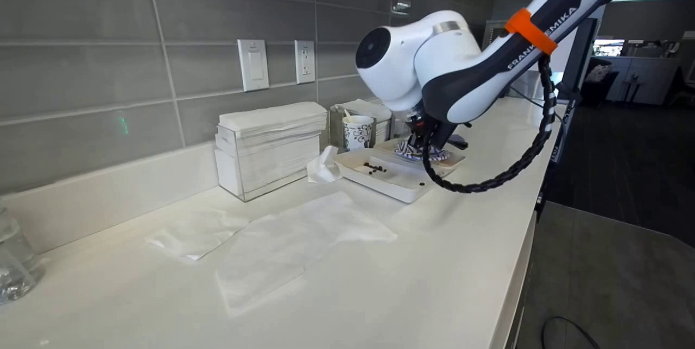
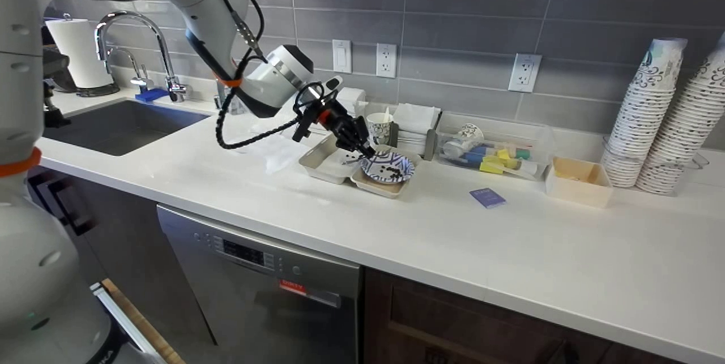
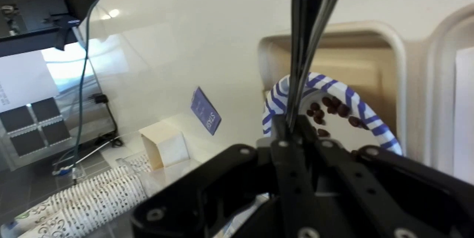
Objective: Pick up the spoon and scoop up the beans and put them into the striped white bowl then place the spoon back down
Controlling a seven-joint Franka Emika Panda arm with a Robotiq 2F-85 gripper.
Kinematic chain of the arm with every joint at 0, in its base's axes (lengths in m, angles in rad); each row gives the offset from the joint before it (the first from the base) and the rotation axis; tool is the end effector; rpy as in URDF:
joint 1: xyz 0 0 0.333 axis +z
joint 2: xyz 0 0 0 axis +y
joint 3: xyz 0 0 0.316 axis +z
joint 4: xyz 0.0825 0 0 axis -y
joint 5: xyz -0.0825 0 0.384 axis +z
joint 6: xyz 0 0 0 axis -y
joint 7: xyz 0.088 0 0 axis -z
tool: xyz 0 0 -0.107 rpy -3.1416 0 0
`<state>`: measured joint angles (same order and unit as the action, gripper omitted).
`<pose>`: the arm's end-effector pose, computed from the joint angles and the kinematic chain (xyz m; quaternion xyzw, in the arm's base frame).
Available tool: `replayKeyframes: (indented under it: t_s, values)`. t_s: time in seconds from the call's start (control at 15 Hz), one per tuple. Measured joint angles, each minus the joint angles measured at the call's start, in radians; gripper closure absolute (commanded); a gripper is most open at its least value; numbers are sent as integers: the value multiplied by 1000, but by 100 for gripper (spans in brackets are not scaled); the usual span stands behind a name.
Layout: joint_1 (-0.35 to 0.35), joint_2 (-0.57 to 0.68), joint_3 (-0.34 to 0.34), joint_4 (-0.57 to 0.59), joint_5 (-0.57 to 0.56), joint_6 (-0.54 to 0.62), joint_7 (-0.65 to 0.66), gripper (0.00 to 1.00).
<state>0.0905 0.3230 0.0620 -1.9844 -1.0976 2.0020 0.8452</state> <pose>0.5936 0.0355 0.3048 0.8952 -0.0176 0.0923 0.4357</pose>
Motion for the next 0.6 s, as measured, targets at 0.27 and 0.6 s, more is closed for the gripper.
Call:
replayKeyframes:
  t_s: [0.27, 0.6]
  values:
    - [-35, -73, 1, -6, 203, 116, -201, 98]
    - [-46, -128, 1, -30, 480, 234, -467, 98]
